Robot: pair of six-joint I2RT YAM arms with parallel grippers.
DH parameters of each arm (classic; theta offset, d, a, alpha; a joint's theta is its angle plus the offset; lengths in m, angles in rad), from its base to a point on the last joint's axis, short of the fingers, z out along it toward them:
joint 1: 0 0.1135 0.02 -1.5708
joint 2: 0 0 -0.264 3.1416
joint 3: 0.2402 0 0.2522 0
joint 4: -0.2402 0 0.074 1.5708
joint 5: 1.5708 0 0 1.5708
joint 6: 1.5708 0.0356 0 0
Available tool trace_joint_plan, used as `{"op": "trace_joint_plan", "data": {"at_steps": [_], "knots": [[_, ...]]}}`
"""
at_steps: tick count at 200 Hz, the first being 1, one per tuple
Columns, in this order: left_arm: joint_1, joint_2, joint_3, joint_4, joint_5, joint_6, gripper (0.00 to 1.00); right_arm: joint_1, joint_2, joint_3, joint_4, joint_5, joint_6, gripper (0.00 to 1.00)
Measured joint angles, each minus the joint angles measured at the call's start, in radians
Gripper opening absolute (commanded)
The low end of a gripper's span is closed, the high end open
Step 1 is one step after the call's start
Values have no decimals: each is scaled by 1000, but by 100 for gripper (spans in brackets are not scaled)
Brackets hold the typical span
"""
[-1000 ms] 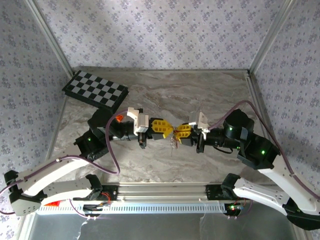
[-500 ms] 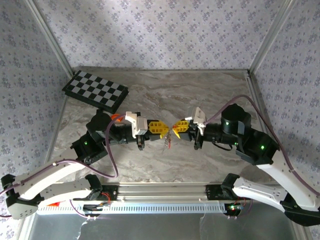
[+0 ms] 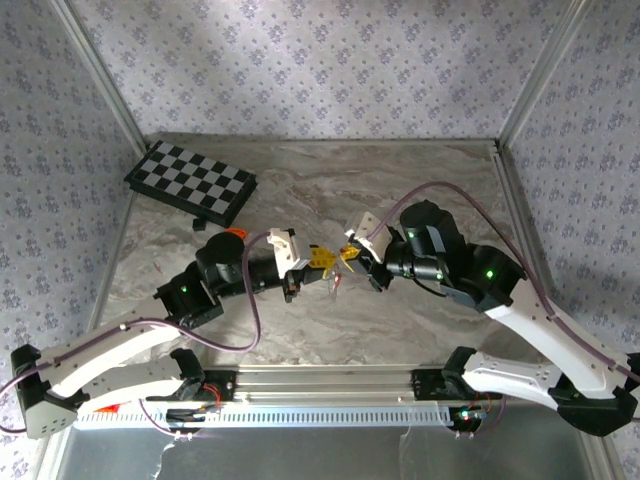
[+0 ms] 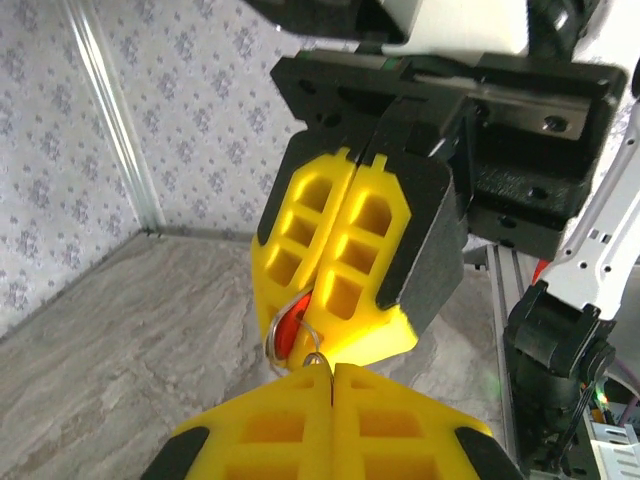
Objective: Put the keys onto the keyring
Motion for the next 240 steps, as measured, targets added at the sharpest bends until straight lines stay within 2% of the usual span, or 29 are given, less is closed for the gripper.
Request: {"op": "trace_joint_plan", "data": {"at_steps": [110, 179, 188, 213, 240], "knots": [[53, -98, -60, 47, 77, -63, 0, 21, -6, 15, 3, -35, -27, 0], [66, -114, -61, 35, 82, -63, 0, 23, -6, 26, 8, -41, -30, 0], [66, -114, -67, 34, 75, -61, 6, 23, -2, 29, 6, -37, -30, 0], [73, -116, -101, 31, 49, -66, 33, 21, 45, 68, -25, -3, -31, 0], [81, -121, -136, 19, 5, -84, 53, 11, 100, 82, -53, 45, -31, 0]]}}
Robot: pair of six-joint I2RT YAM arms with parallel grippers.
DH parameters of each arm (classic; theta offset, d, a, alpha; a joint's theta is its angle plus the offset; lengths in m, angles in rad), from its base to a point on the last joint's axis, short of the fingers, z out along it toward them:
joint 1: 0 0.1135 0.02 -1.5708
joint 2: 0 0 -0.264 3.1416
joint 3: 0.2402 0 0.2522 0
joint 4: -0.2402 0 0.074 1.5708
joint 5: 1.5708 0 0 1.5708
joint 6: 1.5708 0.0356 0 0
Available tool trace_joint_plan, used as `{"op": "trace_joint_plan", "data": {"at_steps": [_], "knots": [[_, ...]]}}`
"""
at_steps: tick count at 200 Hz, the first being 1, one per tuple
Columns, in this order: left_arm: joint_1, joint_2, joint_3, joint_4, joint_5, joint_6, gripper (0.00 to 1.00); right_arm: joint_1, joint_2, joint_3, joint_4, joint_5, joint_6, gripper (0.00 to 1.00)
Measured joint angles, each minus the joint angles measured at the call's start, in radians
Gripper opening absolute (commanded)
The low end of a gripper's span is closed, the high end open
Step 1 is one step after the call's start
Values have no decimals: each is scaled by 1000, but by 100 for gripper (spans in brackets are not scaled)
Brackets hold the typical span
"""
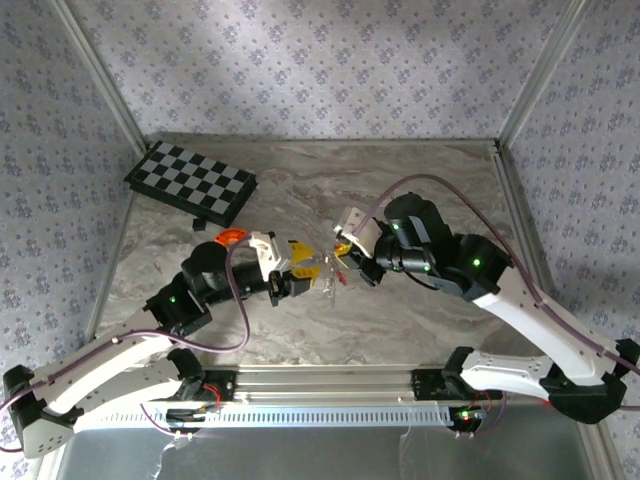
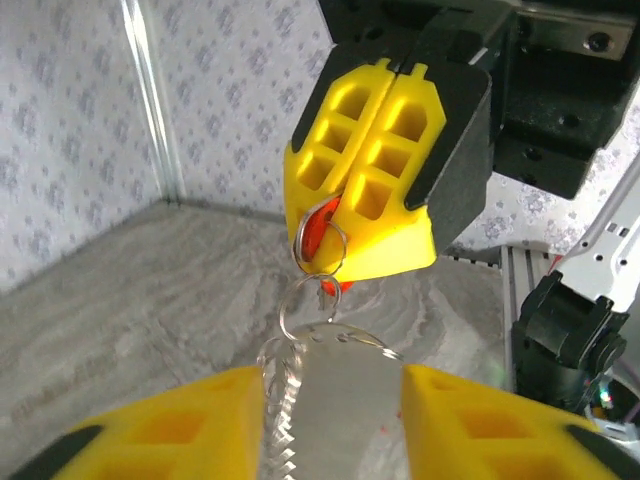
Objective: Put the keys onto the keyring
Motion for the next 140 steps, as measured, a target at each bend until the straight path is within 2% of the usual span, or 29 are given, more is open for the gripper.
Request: {"op": "trace_joint_plan", "data": {"at_steps": [42, 58, 83, 114, 140], "knots": [[0, -35, -32, -34, -107, -23, 69, -32, 116, 10, -11, 71, 1, 0], [0, -47, -35, -51, -136, -29, 71, -51, 167, 11, -9, 84, 1, 0], [0, -64, -48, -67, -166, -44, 74, -100, 229, 11, 13, 83, 14, 0], [0, -83, -77, -79, -206, -79, 87, -182, 280, 11, 80, 65, 70, 0], [0, -93, -92, -91, -233, -95, 90, -224, 321, 11, 145, 43, 106, 0]]}}
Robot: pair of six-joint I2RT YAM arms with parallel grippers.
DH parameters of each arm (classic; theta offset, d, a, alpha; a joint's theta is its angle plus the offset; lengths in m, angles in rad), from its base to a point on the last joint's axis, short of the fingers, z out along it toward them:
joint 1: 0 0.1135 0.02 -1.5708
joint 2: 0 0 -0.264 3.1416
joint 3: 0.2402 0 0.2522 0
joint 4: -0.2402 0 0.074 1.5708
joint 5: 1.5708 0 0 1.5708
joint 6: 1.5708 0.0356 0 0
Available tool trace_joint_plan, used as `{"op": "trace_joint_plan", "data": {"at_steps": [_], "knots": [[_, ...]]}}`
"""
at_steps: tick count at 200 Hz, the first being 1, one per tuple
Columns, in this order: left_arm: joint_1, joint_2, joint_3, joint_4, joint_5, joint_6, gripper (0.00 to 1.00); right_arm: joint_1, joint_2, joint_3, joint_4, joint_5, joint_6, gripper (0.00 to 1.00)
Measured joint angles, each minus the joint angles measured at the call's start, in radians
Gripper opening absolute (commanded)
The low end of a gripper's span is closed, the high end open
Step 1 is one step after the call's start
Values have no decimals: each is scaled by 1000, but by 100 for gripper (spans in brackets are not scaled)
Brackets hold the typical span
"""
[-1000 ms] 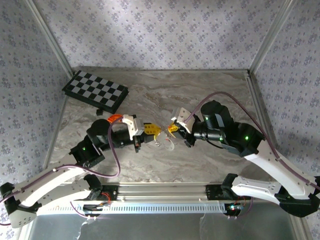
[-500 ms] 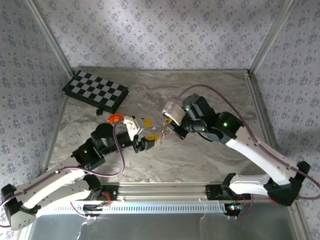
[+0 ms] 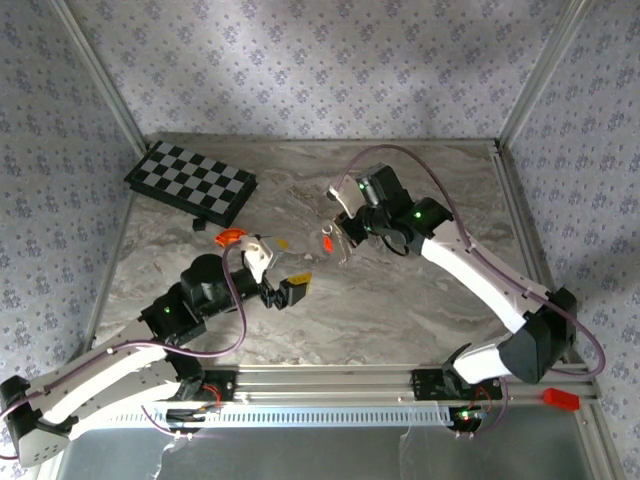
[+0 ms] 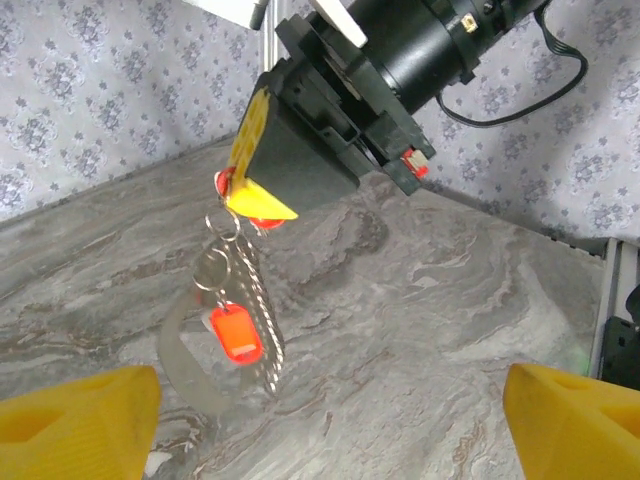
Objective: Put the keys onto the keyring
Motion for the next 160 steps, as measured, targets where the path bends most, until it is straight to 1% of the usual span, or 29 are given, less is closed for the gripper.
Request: {"op": "trace_joint_plan", "data": {"at_steps": [9, 19, 29, 108, 160], "knots": [[0, -3, 0, -2, -7, -3, 91, -8, 17, 0, 16, -9, 7, 0], [0, -9, 0, -5, -12, -5, 97, -16, 37, 0, 32, -19, 13, 0], [0, -14, -1, -6, -15, -11, 99, -23, 54, -4, 53, -27, 22, 0], [0, -21, -9, -6, -18, -26, 99, -50, 132, -41, 168, -91, 89, 0], [0, -37, -11, 14, -18, -39, 99, -52, 139, -102, 198, -121, 118, 0]]}}
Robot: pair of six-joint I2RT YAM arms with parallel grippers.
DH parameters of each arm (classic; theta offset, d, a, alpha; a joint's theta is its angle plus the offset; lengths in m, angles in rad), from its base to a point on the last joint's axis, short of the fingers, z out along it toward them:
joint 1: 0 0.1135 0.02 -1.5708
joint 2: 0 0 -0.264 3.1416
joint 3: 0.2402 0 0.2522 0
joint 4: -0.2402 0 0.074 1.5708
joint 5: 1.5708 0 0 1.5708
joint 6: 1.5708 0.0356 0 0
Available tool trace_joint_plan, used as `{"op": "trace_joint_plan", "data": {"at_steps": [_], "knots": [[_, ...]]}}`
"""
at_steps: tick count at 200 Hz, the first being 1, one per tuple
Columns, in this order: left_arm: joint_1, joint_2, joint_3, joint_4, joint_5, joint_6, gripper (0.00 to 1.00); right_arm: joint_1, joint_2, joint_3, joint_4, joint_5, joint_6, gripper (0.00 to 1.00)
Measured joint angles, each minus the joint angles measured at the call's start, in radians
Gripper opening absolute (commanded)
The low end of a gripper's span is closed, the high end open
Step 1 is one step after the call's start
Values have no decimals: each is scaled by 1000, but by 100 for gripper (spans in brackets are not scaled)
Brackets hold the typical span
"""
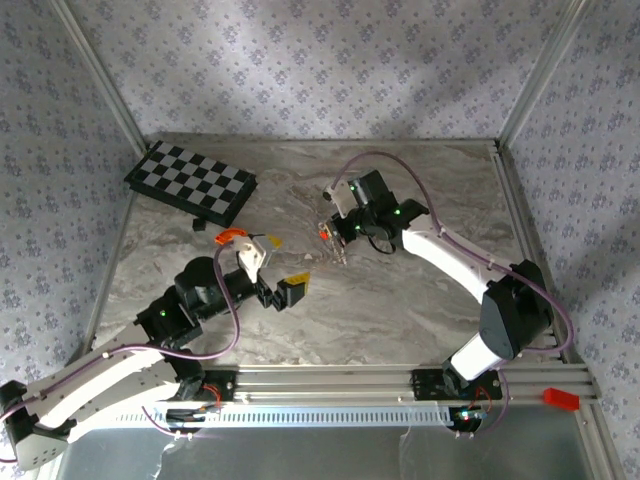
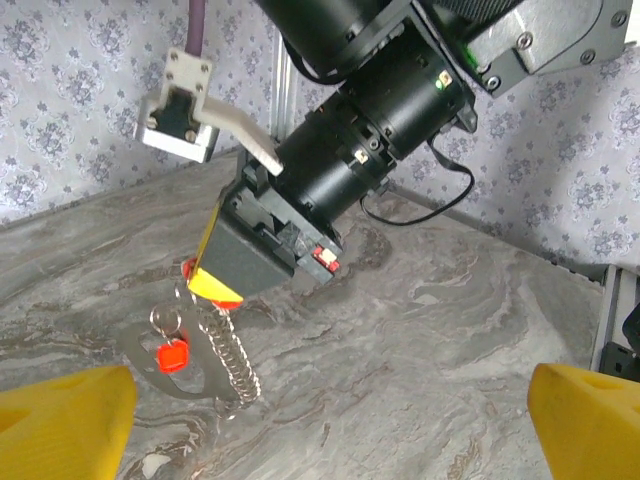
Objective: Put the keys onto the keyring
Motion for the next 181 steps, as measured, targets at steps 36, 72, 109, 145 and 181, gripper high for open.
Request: {"op": "trace_joint_plan", "data": {"at_steps": [36, 72, 109, 145, 181], "knots": [[0, 0, 0, 7, 0, -2, 99, 0, -2, -35, 17, -20, 15, 0], [0, 0, 0, 8, 0, -2, 99, -1, -31, -127, 26, -63, 29, 0], [0, 0, -2, 26, 0, -7, 100, 20, -92, -219, 32, -97, 34, 0], [0, 2, -2, 33, -1, -11, 99, 25, -145, -339, 61, -105, 75, 0], [1, 26, -2, 41, -1, -10, 99, 51, -172, -466, 101, -108, 131, 0]]}}
